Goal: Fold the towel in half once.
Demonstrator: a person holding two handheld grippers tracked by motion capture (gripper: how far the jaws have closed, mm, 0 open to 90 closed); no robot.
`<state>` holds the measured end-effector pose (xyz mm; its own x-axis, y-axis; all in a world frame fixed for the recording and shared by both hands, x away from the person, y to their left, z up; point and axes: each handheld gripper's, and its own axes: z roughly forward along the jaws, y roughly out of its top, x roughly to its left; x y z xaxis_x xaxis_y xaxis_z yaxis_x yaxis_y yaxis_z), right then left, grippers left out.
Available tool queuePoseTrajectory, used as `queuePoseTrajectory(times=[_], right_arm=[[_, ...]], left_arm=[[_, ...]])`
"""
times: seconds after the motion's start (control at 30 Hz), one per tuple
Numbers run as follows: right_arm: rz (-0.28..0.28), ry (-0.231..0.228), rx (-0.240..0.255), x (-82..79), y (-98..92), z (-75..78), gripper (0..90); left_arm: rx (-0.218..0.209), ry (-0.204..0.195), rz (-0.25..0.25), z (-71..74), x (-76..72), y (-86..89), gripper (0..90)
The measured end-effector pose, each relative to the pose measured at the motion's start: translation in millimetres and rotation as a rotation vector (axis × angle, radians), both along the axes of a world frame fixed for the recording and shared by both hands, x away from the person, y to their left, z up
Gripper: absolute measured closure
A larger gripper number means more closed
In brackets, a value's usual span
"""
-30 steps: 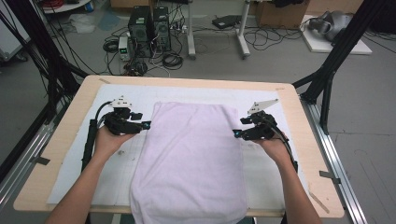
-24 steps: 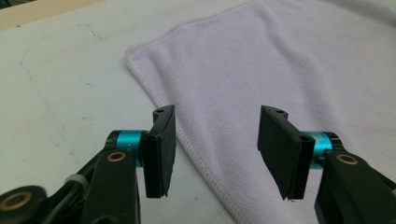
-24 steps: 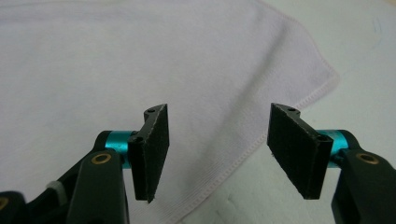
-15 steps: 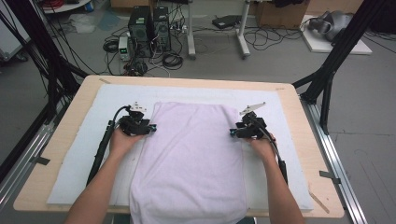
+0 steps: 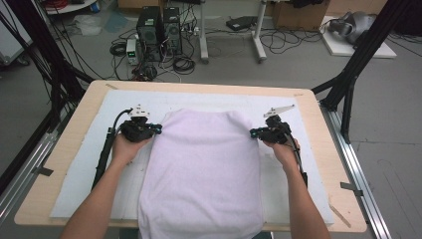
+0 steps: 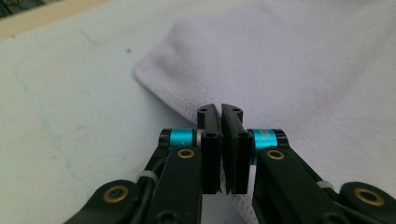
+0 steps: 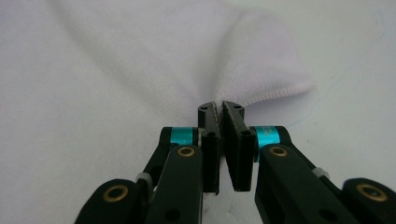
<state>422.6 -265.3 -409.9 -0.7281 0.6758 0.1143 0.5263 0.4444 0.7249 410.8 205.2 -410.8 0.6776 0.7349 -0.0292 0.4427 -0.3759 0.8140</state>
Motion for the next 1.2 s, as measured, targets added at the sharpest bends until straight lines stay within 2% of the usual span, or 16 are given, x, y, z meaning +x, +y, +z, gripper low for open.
queuePoseTrajectory(times=[0.13,0.27,0.33,0.4,0.47,0.5,0.57,0.63,0.67,0.77,0.9,0.97,1.0,1.07,1.17,1.2], right_arm=[[0.033,-0.05,0.014,-12.4,-4.7,23.0,85.6],[0.096,-0.085,0.023,-34.3,-3.5,40.3,85.5],[0.123,-0.118,0.022,-50.7,-1.6,46.6,85.5],[0.152,-0.131,0.03,-69.2,-0.9,48.8,85.6],[0.176,-0.136,0.038,-89.3,-1.9,43.8,85.5],[0.183,-0.134,0.056,-98.4,-2.8,37.5,85.5],[0.193,-0.116,0.049,-115.7,-2.8,20.2,85.3],[0.195,-0.08,0.066,-127.1,-4.8,1.6,82.9],[0.196,-0.066,0.065,-130.0,-5.9,-5.9,77.8],[0.176,-0.033,0.08,-126.9,-10.7,-13.2,62.7],[0.157,-0.045,0.095,-112.2,-12.5,2.9,57.8],[0.154,-0.047,0.079,-101.8,-9.9,4.9,57.8],[0.14,-0.042,0.061,-95.3,-7.7,4.0,57.1],[0.12,-0.016,0.034,-81.6,-2.4,-2.2,53.1],[0.086,0.009,-0.009,-65.0,4.1,-14.6,51.8],[0.077,0.019,-0.014,-62.2,4.7,-17.2,51.9]], left_arm=[[-0.056,-0.004,-0.016,14.5,-12.0,13.2,86.1],[-0.055,-0.044,-0.036,25.6,-34.8,16.1,86.0],[-0.052,-0.073,-0.068,28.2,-54.5,17.5,85.8],[-0.044,-0.082,-0.09,27.3,-71.7,20.2,85.8],[-0.011,-0.082,-0.115,23.1,-91.2,22.3,85.7],[-0.015,-0.074,-0.131,19.1,-102.3,24.7,85.7],[-0.032,-0.055,-0.147,12.5,-116.3,28.0,84.7],[-0.028,-0.021,-0.17,5.2,-125.3,29.8,78.8],[-0.024,0.002,-0.174,2.9,-127.4,30.0,72.0],[-0.019,0.017,-0.146,3.3,-127.0,30.8,55.4],[-0.036,0.001,-0.119,8.4,-115.5,29.0,48.8],[-0.036,0.003,-0.084,6.3,-103.7,25.5,48.7],[-0.018,0.007,-0.055,3.0,-95.4,22.4,49.2],[-0.02,0.023,-0.031,-3.3,-83.9,18.9,52.4],[-0.025,0.05,-0.018,-13.4,-67.0,13.9,56.8],[-0.018,0.072,-0.013,-16.6,-61.6,11.9,56.9]])
